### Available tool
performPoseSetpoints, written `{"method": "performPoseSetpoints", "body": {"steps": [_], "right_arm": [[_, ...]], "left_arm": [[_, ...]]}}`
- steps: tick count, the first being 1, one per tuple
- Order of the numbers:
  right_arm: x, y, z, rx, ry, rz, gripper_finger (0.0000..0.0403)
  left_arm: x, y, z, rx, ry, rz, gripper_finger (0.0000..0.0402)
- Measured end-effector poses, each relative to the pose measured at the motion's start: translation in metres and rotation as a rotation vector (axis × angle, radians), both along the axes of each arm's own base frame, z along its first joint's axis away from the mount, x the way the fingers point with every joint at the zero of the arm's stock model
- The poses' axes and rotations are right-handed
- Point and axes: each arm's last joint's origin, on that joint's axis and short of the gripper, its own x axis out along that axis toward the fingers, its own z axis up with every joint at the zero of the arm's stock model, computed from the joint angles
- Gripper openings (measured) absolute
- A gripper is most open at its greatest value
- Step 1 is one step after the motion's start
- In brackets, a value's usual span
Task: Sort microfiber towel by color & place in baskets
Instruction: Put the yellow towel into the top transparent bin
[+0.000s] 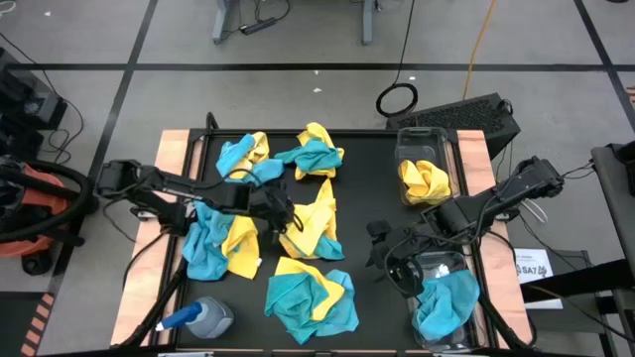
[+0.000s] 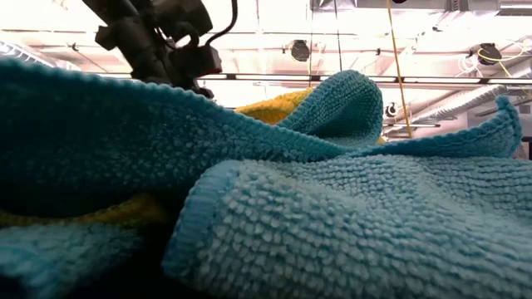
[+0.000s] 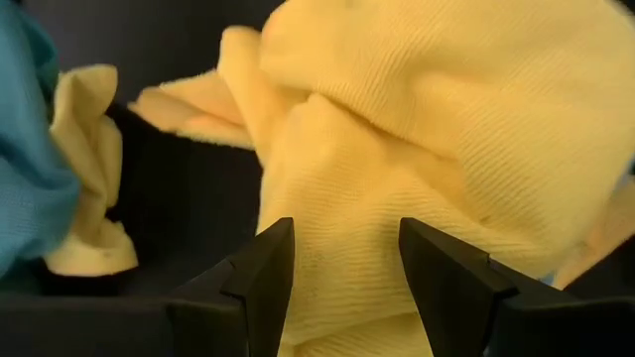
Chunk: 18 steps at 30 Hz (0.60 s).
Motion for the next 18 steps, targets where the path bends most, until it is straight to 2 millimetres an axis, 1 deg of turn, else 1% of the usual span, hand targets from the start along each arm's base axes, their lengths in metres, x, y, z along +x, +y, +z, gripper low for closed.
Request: {"method": "performPoseSetpoints", "body": {"steps": [3, 6, 10, 15, 16, 18], "right_arm": [[0.0, 0.0, 0.0, -0.002, -0.001, 0.0, 0.0185], [0.0, 0.0, 0.0, -0.01, -0.005, 0.008, 0.0185], [0.0, -0.001, 0.0, -0.034, -0.018, -0.002, 0.0185], [0.001, -0.001, 0.0, -0.055, -0.025, -0.012, 0.0185], [0.001, -0.001, 0.0, -0.056, -0.026, -0.01, 0.0185], [0.001, -0.001, 0.0, -0.056, -0.027, -0.01, 0.0185]], "left_arm": [[0.001, 0.005, -0.004, -0.046, 0.016, -0.012, 0.0188], [0.001, 0.008, -0.008, -0.058, 0.038, -0.011, 0.0167], [0.001, 0.012, -0.018, -0.069, 0.095, -0.004, 0.0115], [0.004, 0.011, -0.03, -0.055, 0.142, -0.033, 0.0022], [0.005, 0.011, -0.03, -0.051, 0.146, -0.039, 0.0012], [0.007, 0.011, -0.028, -0.045, 0.149, -0.046, 0.001]]}}
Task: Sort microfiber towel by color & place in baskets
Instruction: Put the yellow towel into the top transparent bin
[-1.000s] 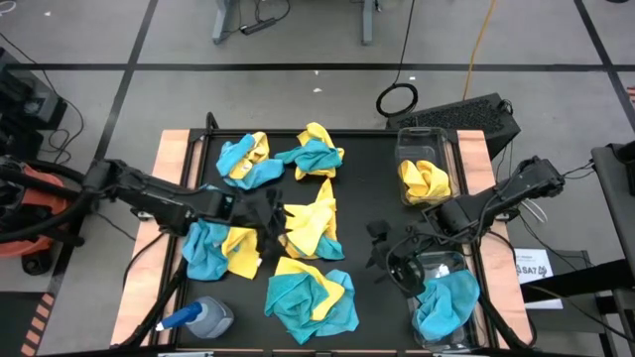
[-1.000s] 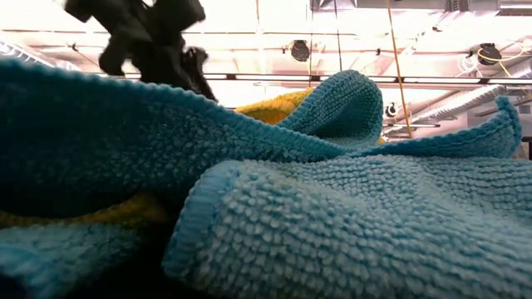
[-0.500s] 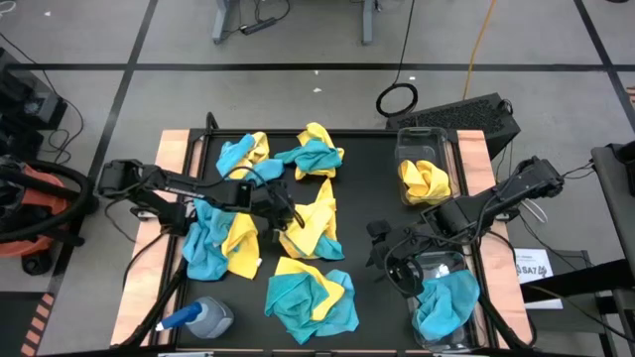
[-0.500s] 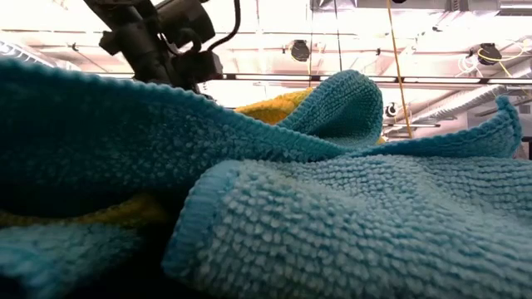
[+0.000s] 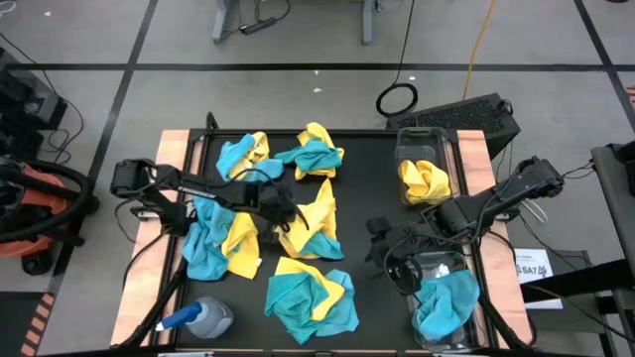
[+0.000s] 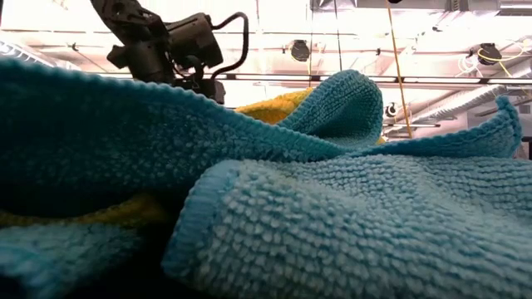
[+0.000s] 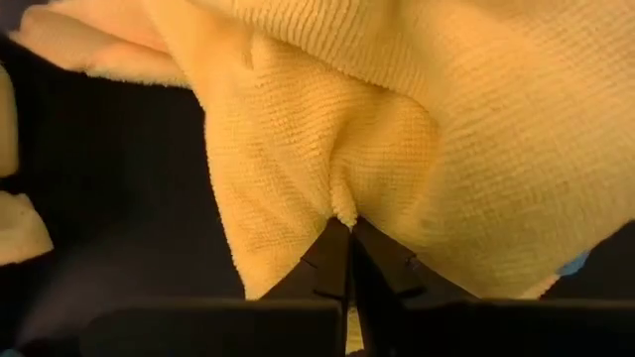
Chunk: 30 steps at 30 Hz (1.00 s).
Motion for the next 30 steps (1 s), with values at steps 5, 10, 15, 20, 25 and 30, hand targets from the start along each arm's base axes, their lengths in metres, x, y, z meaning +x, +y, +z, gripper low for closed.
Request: {"method": "performPoseSetpoints", "body": {"steps": [5, 10, 15, 20, 25, 30], "right_arm": [[0.001, 0.0, 0.0, -0.009, -0.009, -0.013, 0.0185], [0.003, -0.007, 0.0, -0.152, -0.072, -0.179, 0.0185], [0.006, -0.018, 0.002, -0.29, -0.129, -0.337, 0.0204], [0.018, -0.035, 0.002, -0.308, -0.163, -0.446, 0.025], [0.034, -0.052, 0.002, -0.299, -0.216, -0.502, 0.0285], [0.057, -0.061, -0.001, -0.241, -0.286, -0.435, 0.0294]], "left_arm": [[0.011, -0.002, 0.025, 0.084, -0.018, 0.006, 0.0004], [0.023, -0.01, 0.069, 0.211, -0.07, -0.008, 0.0003], [0.029, -0.023, 0.119, 0.279, -0.171, -0.051, 0.0003], [0.03, -0.04, 0.158, 0.307, -0.288, -0.122, 0.0002], [0.028, -0.058, 0.179, 0.356, -0.343, -0.198, 0.0002], [0.026, -0.072, 0.188, 0.454, -0.352, -0.254, 0.0001]]}}
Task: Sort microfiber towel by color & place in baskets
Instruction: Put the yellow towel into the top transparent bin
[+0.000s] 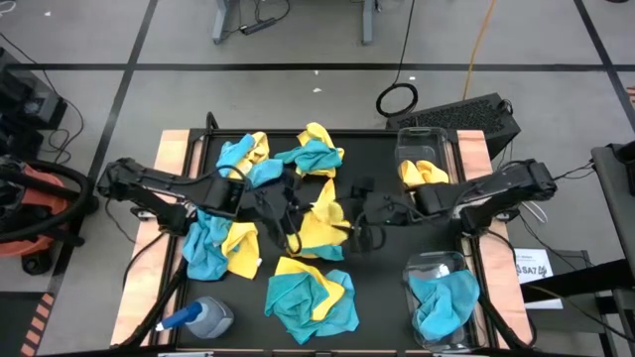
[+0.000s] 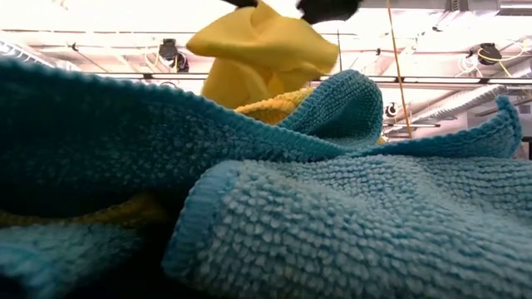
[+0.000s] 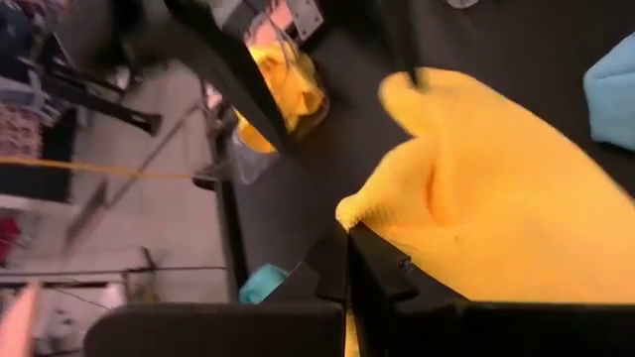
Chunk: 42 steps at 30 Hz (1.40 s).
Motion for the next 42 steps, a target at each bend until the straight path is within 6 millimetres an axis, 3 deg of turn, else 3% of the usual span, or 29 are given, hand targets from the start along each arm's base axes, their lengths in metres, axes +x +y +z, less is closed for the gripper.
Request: {"method": "performPoseSetpoints", "body": {"steps": [3, 14, 21, 24, 28, 30, 35, 42], "right_arm": [[0.016, -0.004, -0.009, 0.043, -0.016, 0.055, 0.0295], [0.058, -0.037, -0.047, 0.014, -0.037, -0.062, 0.0295], [0.069, -0.035, -0.051, -0.017, -0.082, 0.037, 0.0278], [0.068, -0.036, -0.051, -0.033, -0.072, 0.024, 0.0218], [0.065, -0.036, -0.051, -0.076, -0.044, 0.055, 0.0064], [0.065, -0.036, -0.05, -0.099, -0.042, 0.083, 0.002], [0.054, -0.04, -0.042, -0.133, 0.003, 0.025, 0.0005], [0.002, -0.058, -0.001, -0.181, 0.056, -0.217, 0.0002]], "left_arm": [[-0.001, -0.006, 0.004, 0.047, -0.017, -0.009, 0.0001], [-0.003, -0.025, 0.012, 0.059, -0.044, -0.126, 0.0001], [-0.006, -0.034, 0.011, 0.048, -0.033, -0.173, 0.0001], [-0.006, -0.035, 0.011, 0.049, -0.029, -0.18, 0.0001], [-0.007, -0.036, 0.011, 0.05, -0.029, -0.184, 0.0001], [-0.007, -0.036, 0.01, 0.045, -0.022, -0.179, 0.0005], [-0.009, -0.033, 0.002, 0.015, 0.023, -0.145, 0.0048], [-0.011, -0.032, -0.011, -0.073, 0.049, -0.043, 0.0171]]}}
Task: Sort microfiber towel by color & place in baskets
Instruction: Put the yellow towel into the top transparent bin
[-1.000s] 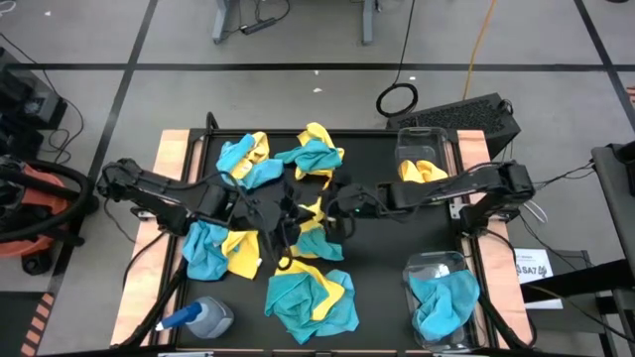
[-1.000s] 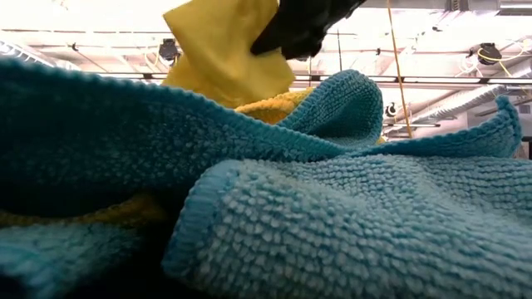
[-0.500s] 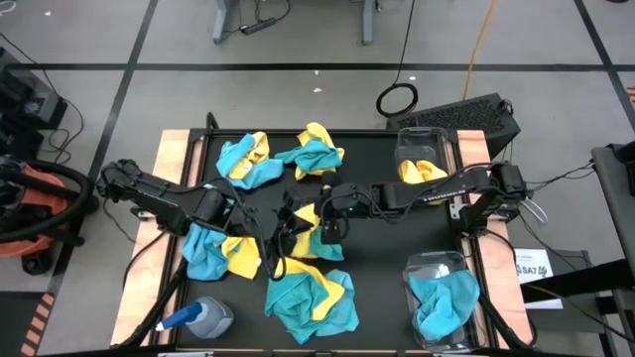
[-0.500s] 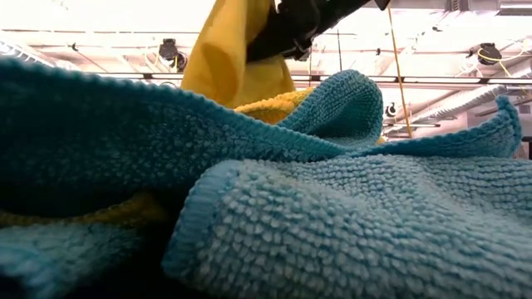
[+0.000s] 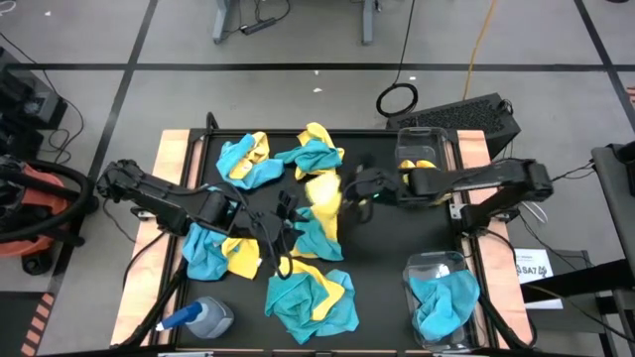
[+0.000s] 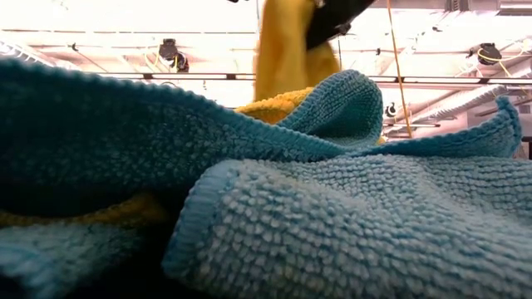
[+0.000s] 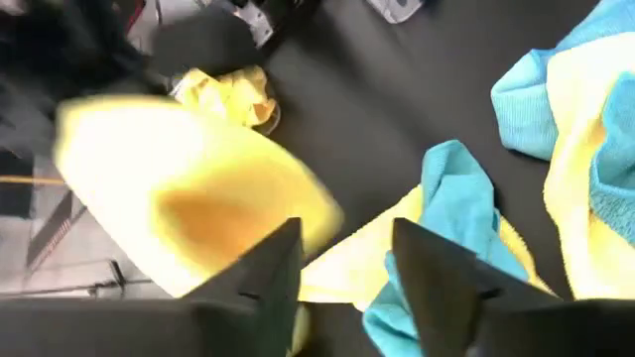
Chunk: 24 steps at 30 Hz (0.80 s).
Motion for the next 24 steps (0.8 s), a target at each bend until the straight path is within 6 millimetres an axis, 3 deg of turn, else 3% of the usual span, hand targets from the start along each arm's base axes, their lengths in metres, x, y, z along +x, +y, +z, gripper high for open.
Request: {"method": "performPoseSetpoints", "body": {"steps": [6, 14, 19, 24], "right_arm": [[-0.055, -0.018, 0.029, -0.014, 0.016, -0.228, 0.0001], [-0.123, -0.04, 0.041, 0.031, 0.075, -0.528, 0.0001], [-0.141, -0.054, 0.034, 0.039, 0.17, -0.7, 0.0], [-0.143, -0.071, 0.026, 0.042, 0.252, -0.808, 0.0]], "left_arm": [[0.001, 0.0, -0.018, -0.059, -0.001, 0.045, 0.0244], [0.0, 0.0, -0.053, -0.095, 0.018, 0.064, 0.0253], [0.0, -0.001, -0.066, -0.14, -0.014, 0.091, 0.0253], [0.0, -0.002, -0.074, -0.199, -0.021, 0.074, 0.0254]]}}
